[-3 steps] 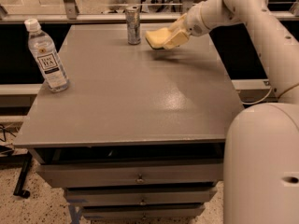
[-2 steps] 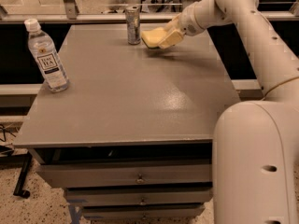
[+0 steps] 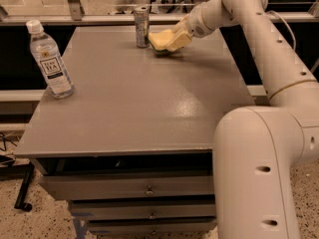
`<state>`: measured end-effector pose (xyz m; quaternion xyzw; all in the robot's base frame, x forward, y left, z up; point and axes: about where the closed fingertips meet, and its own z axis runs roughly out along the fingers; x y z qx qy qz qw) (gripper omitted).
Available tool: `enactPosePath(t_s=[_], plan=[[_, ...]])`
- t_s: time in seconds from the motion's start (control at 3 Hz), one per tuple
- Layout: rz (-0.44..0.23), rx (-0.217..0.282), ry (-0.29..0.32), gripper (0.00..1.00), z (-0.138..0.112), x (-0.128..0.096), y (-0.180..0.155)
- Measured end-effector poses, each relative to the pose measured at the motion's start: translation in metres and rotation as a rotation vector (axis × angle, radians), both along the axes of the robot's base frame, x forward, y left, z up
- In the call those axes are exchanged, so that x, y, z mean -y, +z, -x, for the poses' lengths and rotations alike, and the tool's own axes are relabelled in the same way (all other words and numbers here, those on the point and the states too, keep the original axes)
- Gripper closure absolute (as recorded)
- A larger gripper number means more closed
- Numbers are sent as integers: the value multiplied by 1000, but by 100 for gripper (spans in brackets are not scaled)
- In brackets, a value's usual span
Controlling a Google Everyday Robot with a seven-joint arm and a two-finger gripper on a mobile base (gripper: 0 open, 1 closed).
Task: Move sponge near redbull can
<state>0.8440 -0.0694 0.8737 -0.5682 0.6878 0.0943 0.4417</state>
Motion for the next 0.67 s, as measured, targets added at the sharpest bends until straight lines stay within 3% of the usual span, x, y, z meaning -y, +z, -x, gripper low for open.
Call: enactPosePath(t_s=[0.67], plan=[[10, 2, 0, 13, -8, -1, -4]])
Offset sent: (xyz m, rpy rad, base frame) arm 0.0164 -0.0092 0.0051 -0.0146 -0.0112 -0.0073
